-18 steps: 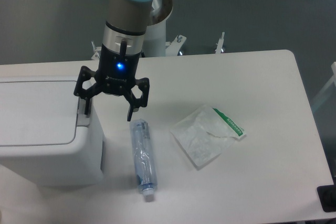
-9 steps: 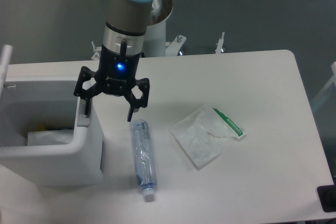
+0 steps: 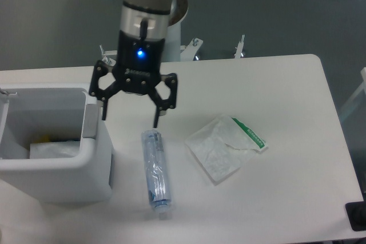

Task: Open the trash can
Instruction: 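Raise the gripper away from the opened bin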

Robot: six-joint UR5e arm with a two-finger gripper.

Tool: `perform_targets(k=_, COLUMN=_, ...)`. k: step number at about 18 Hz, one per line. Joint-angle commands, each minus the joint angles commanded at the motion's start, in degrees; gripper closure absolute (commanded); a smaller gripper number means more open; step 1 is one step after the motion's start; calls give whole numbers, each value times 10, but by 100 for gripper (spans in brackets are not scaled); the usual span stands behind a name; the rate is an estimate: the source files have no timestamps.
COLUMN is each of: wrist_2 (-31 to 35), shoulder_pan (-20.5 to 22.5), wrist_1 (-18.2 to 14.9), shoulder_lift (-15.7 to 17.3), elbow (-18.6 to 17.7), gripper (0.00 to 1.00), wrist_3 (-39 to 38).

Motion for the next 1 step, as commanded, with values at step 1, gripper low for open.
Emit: perform_targets(k=1, wrist_2=3, shoulder_pan=6, wrist_1=0, shoulder_lift=1, elbow=-1, gripper=0, wrist_3=14)
